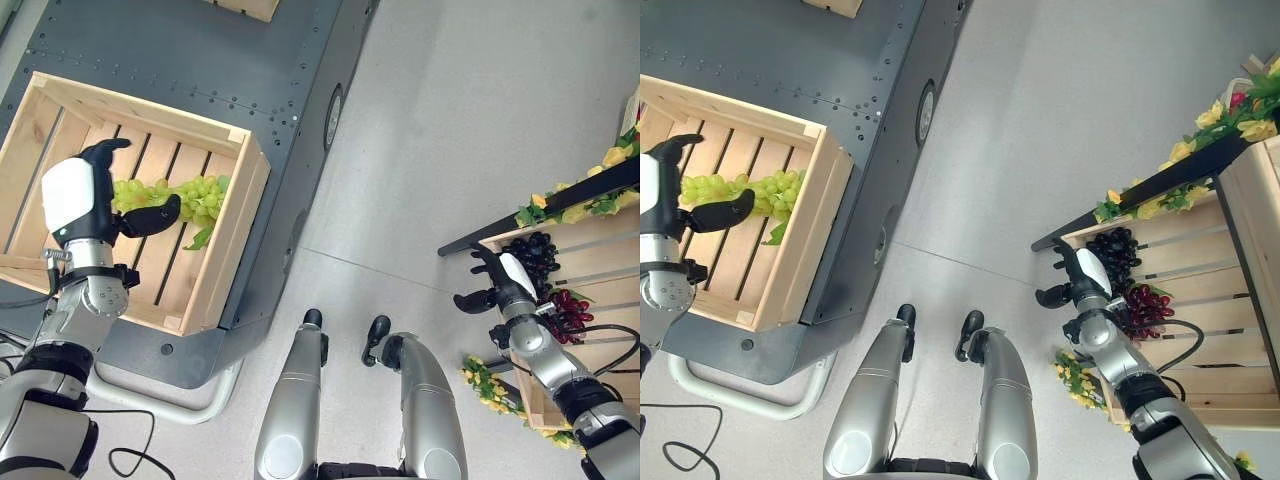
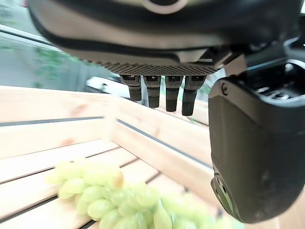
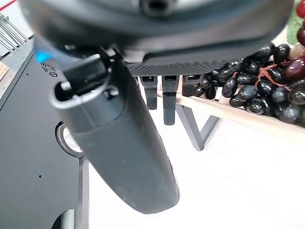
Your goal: Pick up the fruits from the basket on one side to the basket on the other side
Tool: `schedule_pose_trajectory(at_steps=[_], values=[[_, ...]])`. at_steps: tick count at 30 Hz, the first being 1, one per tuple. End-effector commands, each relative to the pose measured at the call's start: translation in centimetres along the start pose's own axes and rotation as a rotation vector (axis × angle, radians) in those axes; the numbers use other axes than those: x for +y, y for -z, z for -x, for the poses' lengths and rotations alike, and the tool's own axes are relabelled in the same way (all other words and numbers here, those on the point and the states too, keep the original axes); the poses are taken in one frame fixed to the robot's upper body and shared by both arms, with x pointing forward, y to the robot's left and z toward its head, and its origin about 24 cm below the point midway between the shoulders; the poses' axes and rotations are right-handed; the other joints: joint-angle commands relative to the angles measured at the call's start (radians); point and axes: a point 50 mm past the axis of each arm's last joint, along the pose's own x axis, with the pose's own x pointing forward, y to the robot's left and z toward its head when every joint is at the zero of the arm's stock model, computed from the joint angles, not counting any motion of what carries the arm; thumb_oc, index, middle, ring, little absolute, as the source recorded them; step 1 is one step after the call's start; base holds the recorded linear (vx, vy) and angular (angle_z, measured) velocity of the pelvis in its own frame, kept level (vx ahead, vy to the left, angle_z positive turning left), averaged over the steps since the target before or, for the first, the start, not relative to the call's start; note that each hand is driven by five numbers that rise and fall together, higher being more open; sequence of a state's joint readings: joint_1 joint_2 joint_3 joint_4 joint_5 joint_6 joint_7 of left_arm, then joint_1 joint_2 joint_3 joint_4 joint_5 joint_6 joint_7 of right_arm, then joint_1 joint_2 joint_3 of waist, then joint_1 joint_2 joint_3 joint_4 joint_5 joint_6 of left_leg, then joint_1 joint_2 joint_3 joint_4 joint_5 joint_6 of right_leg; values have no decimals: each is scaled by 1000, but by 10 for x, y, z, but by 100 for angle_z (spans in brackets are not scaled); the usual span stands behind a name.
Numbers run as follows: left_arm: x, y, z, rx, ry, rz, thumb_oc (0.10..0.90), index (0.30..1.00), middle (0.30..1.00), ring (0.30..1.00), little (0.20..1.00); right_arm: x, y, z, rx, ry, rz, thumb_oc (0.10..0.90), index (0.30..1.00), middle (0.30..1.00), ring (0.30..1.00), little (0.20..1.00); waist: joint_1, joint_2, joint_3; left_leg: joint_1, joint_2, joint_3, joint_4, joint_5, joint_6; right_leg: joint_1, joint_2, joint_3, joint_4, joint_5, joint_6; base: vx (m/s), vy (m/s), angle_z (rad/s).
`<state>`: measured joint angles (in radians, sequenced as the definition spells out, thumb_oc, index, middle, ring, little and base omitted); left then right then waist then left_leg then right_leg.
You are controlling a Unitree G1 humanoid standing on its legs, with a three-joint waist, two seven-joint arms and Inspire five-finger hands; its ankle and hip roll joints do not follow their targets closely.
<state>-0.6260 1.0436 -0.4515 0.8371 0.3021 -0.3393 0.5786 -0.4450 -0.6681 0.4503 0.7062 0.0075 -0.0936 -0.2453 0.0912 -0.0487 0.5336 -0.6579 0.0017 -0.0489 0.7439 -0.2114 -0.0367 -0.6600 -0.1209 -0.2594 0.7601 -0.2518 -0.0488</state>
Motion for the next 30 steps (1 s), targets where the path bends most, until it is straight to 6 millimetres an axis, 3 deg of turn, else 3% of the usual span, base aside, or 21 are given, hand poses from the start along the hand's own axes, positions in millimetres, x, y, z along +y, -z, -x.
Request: schedule_pose_trajectory(at_steps=[1,12,21,30], values=[[48,-9,-24,-109,-129,-126,800,900,900,900,900,-2,-33,-8,-180,-82,-7,800,900,900,900,900,18,31,-14,31,-41,102,-79,38,94,95,11,-5,-33,18,-16,-2,16,4],[37,-12,-23,-168,-6,-219,800,900,900,900,900,-9,-31,-10,-193,-132,44,800,900,900,900,900,12,45,-14,33,-40,107,-85,26,86,92,9,-4,-37,6,-5,4,21,0],[48,-8,-36,-126,-14,-353,800,900,900,900,900,-6,-34,-9,-206,-157,34,800,900,900,900,900,5,29,-14,20,-35,113,-79,17,87,76,14,-2,-33,5,-2,5,3,1],[51,-8,-48,-40,-17,-314,800,900,900,900,900,-6,-40,-11,-222,-158,7,800,900,900,900,900,1,0,-14,-7,-31,107,-85,21,89,51,20,-8,-37,12,2,-2,-2,0]])
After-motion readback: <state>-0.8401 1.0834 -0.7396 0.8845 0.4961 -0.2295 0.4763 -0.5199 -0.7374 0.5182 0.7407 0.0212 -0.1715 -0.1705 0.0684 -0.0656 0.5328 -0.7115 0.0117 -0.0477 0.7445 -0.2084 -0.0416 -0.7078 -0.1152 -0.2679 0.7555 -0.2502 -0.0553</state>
